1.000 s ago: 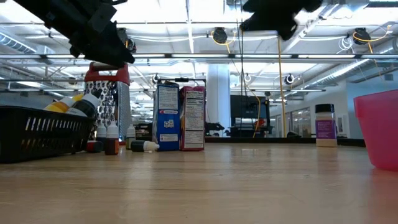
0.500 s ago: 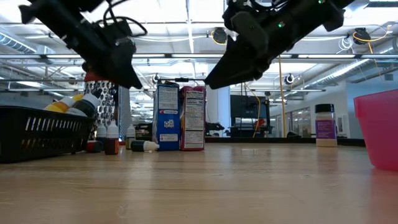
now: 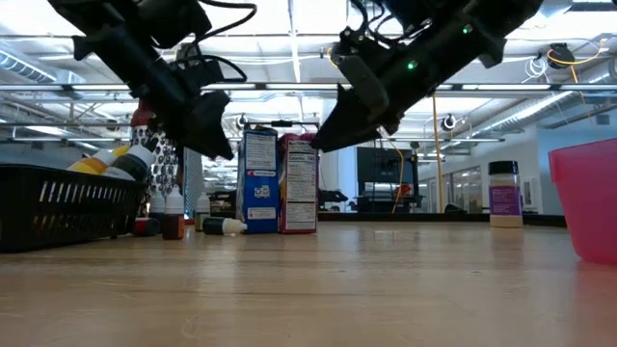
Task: Pick & Place Kitchen Items
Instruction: Put the purple cereal box into the red bin
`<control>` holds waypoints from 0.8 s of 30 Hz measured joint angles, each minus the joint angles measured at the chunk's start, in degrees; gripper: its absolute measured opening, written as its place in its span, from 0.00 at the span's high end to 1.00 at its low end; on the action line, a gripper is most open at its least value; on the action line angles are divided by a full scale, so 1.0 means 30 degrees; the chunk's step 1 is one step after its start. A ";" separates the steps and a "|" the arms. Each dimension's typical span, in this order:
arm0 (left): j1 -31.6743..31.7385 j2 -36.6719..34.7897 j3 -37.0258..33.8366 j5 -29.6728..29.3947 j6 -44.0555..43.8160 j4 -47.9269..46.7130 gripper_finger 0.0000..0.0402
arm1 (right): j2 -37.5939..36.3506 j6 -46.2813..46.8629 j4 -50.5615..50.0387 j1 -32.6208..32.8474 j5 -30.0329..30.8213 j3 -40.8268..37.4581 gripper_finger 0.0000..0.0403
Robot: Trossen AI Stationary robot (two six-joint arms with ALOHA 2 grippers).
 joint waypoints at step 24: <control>0.1595 0.2169 0.0007 0.3120 0.3214 0.5677 0.37 | 0.2813 -0.1453 0.4667 -0.1244 -0.0509 -0.0013 0.62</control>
